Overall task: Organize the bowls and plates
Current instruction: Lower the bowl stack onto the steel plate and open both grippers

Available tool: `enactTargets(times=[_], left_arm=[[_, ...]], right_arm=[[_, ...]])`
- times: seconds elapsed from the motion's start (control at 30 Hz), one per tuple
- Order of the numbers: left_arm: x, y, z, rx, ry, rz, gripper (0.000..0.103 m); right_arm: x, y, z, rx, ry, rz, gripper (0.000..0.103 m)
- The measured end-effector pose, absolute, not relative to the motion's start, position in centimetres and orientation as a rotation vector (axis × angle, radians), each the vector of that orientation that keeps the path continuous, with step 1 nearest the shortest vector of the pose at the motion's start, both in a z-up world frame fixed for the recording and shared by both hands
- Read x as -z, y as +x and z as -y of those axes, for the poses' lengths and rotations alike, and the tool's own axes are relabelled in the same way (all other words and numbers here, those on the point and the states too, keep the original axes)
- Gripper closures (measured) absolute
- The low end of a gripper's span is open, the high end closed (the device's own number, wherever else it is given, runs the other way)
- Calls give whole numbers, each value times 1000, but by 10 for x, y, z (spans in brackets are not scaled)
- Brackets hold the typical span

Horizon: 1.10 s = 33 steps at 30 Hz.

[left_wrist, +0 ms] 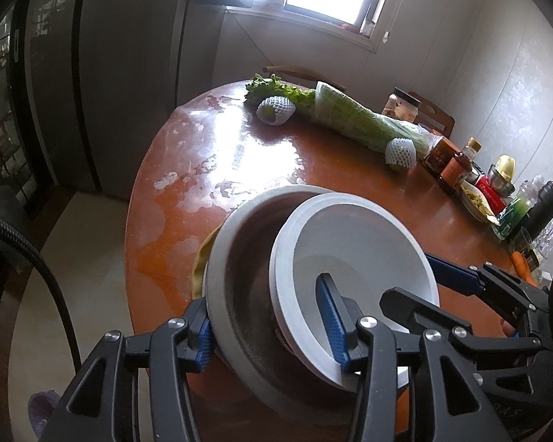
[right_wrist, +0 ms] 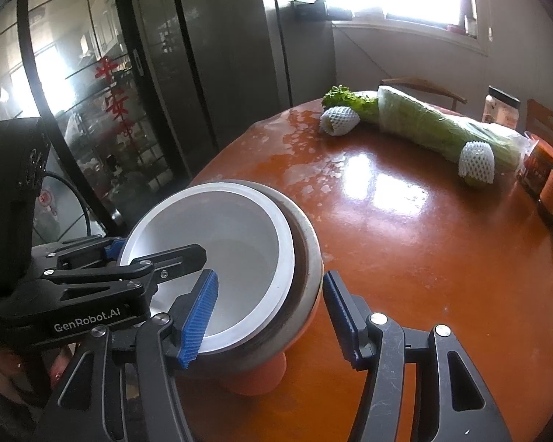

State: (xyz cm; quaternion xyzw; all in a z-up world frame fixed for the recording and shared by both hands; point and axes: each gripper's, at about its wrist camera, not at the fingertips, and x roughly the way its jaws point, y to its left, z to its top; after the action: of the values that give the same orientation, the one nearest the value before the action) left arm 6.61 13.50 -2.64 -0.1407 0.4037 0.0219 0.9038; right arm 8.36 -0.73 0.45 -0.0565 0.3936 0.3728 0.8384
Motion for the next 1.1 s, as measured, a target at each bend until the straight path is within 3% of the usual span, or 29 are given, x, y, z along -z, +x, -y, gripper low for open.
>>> enactTargets(times=[1.1], left_arm=[[0, 47, -132, -79, -264, -765, 36]], right_arm=[[-17, 74, 18, -767, -123, -802, 37]])
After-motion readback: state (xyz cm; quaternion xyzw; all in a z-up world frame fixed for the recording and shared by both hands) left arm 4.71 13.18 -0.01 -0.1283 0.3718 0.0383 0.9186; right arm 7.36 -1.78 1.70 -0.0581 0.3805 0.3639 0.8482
